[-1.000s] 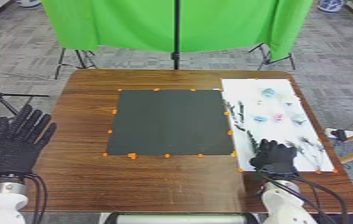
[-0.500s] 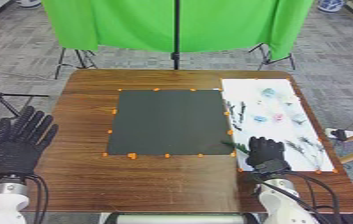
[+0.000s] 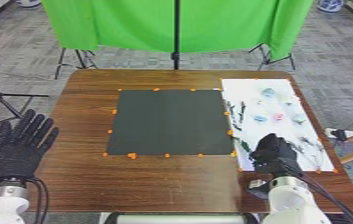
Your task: Arrange flowers
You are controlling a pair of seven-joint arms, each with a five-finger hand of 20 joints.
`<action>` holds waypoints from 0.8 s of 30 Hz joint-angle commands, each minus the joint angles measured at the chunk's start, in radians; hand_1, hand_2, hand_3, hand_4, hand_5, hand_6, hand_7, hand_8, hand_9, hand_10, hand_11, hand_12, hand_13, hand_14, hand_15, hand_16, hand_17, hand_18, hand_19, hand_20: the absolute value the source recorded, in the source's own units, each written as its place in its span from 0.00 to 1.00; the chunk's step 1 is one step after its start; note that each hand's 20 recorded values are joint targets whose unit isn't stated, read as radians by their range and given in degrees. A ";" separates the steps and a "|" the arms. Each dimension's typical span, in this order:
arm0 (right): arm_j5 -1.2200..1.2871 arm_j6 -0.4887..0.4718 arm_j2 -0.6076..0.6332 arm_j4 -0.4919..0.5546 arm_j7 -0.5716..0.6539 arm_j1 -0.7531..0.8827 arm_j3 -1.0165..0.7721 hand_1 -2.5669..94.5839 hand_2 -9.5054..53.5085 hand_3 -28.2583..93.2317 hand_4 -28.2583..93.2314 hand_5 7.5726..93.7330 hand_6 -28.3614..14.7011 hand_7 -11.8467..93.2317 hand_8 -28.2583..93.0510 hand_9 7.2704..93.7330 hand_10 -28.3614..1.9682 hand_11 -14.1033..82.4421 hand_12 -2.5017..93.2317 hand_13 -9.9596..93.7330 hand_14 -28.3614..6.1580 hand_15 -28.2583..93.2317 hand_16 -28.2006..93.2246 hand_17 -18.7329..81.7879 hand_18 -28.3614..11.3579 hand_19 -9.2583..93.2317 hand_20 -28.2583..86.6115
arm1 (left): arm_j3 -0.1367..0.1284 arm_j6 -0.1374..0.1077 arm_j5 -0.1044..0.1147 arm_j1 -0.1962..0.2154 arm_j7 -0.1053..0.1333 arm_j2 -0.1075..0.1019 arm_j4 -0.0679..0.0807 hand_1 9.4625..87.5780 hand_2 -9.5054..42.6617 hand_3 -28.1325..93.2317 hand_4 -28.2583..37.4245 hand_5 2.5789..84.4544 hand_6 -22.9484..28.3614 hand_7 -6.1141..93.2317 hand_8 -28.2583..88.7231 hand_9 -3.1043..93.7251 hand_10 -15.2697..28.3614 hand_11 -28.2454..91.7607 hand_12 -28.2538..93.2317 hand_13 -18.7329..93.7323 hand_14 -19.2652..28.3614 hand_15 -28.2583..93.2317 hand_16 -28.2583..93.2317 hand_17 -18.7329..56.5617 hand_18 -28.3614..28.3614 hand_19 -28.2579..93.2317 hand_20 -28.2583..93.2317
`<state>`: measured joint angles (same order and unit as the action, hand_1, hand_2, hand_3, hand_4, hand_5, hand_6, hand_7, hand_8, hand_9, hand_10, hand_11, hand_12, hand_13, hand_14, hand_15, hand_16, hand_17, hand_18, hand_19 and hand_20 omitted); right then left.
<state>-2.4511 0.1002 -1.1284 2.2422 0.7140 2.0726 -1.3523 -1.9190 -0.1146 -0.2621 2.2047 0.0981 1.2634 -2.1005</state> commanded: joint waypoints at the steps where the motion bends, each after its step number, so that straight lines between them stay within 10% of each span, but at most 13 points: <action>1: 0.063 0.030 -0.038 0.008 -0.013 -0.185 0.102 0.61 0.00 0.90 0.06 0.86 0.65 0.47 0.42 0.96 0.64 0.32 0.55 0.84 0.60 0.68 0.64 0.61 0.00 0.99 0.58 | 0.012 0.000 0.016 0.003 -0.019 -0.018 0.014 0.21 0.47 0.84 0.00 0.54 0.59 0.19 0.16 0.45 0.68 0.40 0.33 0.43 0.73 0.55 0.18 0.18 0.78 0.54 0.35; 24: 0.100 -0.035 -0.224 -0.154 -0.148 -0.517 0.340 0.61 0.00 0.91 0.07 0.87 0.64 0.48 0.41 0.98 0.62 0.33 0.58 0.88 0.63 0.67 0.68 0.64 0.00 0.99 0.59 | 0.035 0.005 0.019 -0.016 -0.012 -0.046 0.019 0.21 0.46 0.84 0.00 0.54 0.59 0.20 0.16 0.45 0.68 0.40 0.33 0.44 0.73 0.55 0.18 0.18 0.78 0.54 0.34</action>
<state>-2.3460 0.0935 -1.2718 2.1491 0.6176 1.6835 -1.0632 -1.8988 -0.1166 -0.2468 2.1877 0.0930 1.2223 -2.0859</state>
